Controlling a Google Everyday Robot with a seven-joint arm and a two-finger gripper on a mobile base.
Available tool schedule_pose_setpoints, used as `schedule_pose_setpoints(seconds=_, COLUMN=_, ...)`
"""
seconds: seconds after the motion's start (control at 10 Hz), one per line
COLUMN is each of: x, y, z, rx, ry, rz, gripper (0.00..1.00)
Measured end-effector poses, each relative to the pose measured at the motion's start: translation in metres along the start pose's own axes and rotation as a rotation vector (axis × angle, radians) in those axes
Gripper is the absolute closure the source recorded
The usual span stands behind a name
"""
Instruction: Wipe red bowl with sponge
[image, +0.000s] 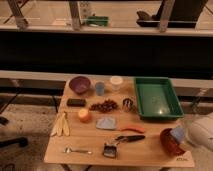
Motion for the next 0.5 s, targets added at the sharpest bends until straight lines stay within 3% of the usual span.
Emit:
schedule_pose_setpoints(seconds=0.2, x=-0.022, y=0.002, z=0.001, rx=-0.001, ry=-0.006, rz=-0.036, gripper=1.0)
schedule_pose_setpoints(seconds=0.5, x=-0.033, y=0.012, z=0.0, rx=-0.01, ry=-0.013, rz=-0.068, gripper=1.0)
